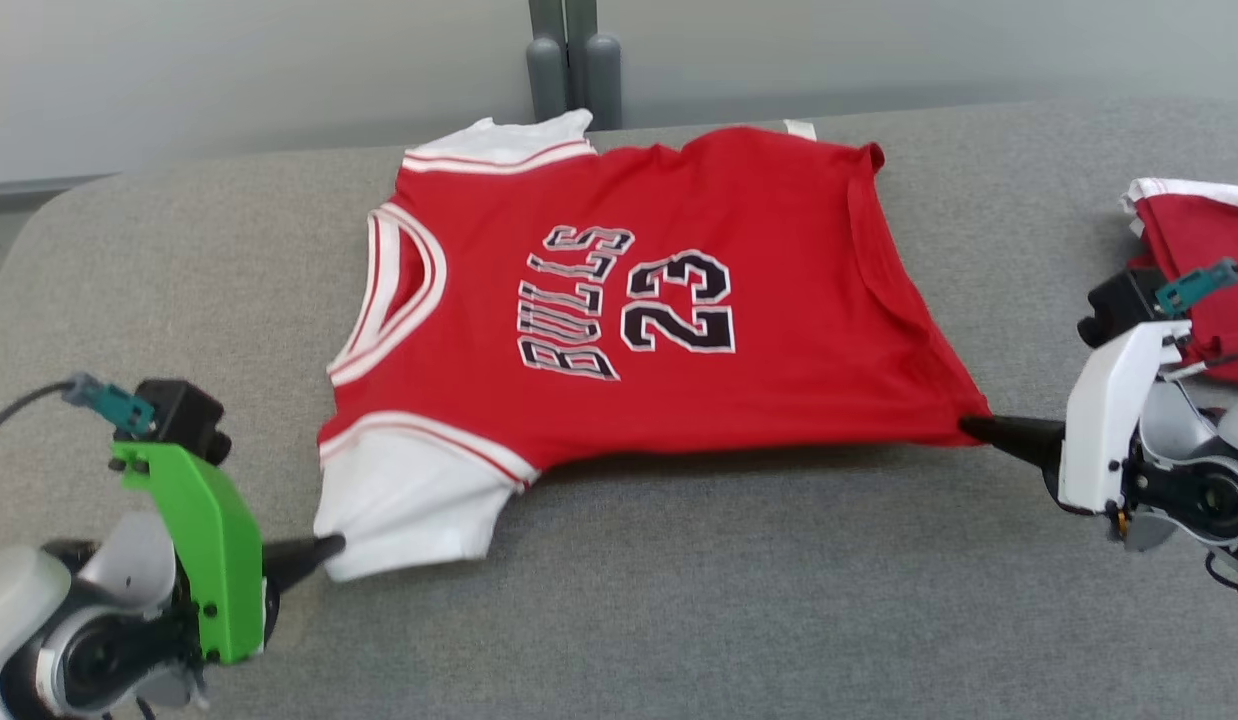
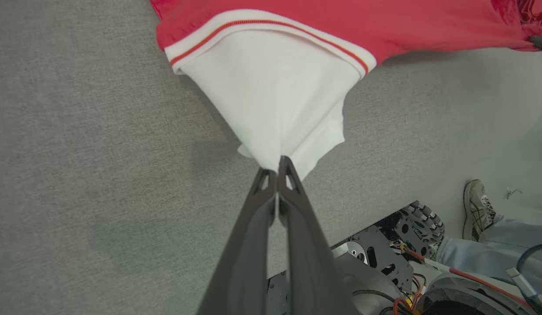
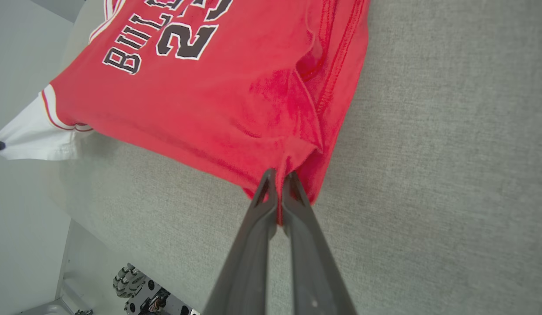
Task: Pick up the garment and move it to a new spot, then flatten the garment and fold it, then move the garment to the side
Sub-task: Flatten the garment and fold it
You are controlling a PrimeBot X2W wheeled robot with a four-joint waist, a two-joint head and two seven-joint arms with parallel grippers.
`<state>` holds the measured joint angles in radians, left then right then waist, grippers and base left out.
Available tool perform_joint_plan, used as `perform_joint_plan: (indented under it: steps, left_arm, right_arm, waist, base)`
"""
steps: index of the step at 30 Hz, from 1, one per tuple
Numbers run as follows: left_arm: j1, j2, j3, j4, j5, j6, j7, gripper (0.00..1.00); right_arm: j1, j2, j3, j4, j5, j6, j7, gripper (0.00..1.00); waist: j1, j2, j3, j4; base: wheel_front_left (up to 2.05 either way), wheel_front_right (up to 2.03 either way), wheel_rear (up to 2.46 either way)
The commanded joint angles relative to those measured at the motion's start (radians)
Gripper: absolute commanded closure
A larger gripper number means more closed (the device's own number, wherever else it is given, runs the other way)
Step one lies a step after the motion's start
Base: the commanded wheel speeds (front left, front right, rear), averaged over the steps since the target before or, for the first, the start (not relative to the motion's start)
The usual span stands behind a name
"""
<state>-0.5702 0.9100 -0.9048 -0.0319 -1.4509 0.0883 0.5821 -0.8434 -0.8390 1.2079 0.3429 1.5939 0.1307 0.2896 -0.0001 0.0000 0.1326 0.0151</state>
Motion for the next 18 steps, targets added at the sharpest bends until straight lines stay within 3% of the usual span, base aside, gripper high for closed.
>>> perform_joint_plan:
  steps: [1,9,18]
  left_arm:
    - [0.045,0.036,-0.007,-0.052,-0.021,0.020,0.012,1.00]
    - [0.186,0.191,-0.011,-0.300,-0.118,0.083,0.026,1.00]
    - [0.204,0.259,0.009,-0.380,-0.196,0.097,0.056,1.00]
  right_arm:
    - [0.033,-0.024,0.009,-0.014,0.014,0.000,0.022,1.00]
    - [0.123,-0.141,0.026,-0.131,0.081,0.000,0.085,1.00]
    - [0.115,-0.192,0.030,-0.208,0.121,0.000,0.115,1.00]
  waist:
    - [0.0001,0.0000,-0.049,-0.024]
    - [0.0001,0.0000,-0.062,-0.025]
    - [0.0001,0.0000,-0.046,-0.031]
  base:
    - [0.00,0.00,0.00]
    - [0.00,0.00,0.00]
    - [0.00,0.00,0.00]
